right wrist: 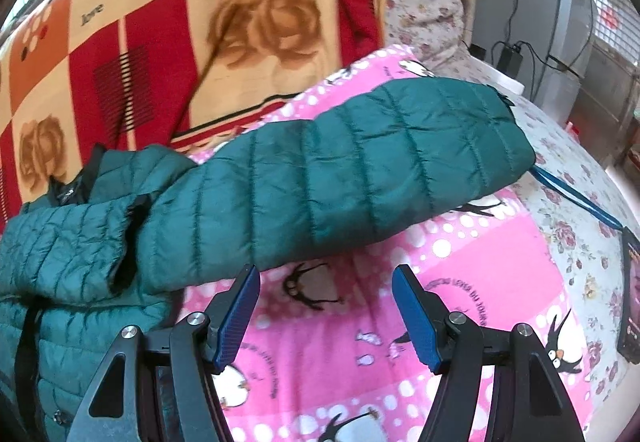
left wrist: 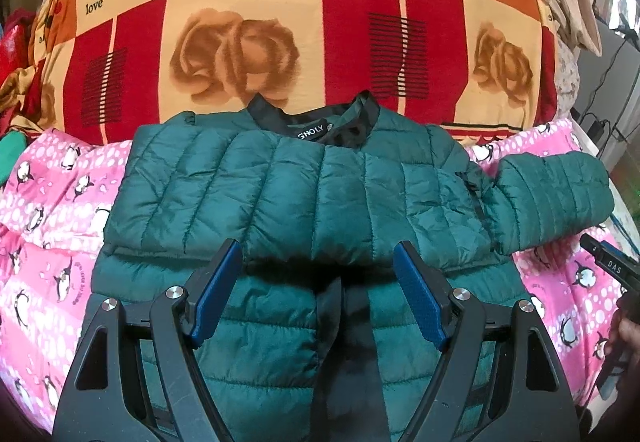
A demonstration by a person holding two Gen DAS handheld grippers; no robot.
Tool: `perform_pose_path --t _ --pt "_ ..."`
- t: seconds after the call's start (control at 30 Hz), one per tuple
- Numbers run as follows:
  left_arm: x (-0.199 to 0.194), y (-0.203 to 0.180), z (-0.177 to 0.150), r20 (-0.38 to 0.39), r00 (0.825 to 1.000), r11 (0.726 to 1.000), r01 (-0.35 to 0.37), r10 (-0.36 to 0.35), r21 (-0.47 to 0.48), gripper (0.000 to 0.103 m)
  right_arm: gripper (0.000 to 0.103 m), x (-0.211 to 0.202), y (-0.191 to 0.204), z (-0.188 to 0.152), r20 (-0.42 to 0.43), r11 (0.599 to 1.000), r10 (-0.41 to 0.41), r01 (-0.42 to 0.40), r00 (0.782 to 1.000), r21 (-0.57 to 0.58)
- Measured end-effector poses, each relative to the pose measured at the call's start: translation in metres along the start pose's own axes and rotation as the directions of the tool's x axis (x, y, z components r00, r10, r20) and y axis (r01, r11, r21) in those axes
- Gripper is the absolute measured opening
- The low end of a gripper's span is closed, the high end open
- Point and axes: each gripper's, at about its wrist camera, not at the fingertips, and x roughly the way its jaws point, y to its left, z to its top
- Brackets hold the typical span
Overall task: Fold large clothes
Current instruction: 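Move the right tool to the other sleeve cuff and grasp it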
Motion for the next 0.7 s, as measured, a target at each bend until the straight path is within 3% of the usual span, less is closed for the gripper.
perform_pose_path --t 0.27,0.4,0.7 --pt "0.011 0.011 0.001 -0.021 1.000 1.000 0.000 0.000 -0.018 0.079 0.067 0.011 -0.040 0.018 0.004 0.995 -0.045 0.045 0.999 0.087" --pt "0.018 0.020 0.001 -0.041 0.999 0.999 0.006 -0.008 -0.049 0.079 0.079 0.012 -0.072 0.028 0.028 0.981 -0.063 0.056 0.998 0.186" --pt "0.022 0.035 0.002 -0.055 0.998 0.994 0.035 -0.040 -0.100 0.079 0.079 0.034 -0.129 0.053 0.020 0.937 -0.058 0.047 0.998 0.346"
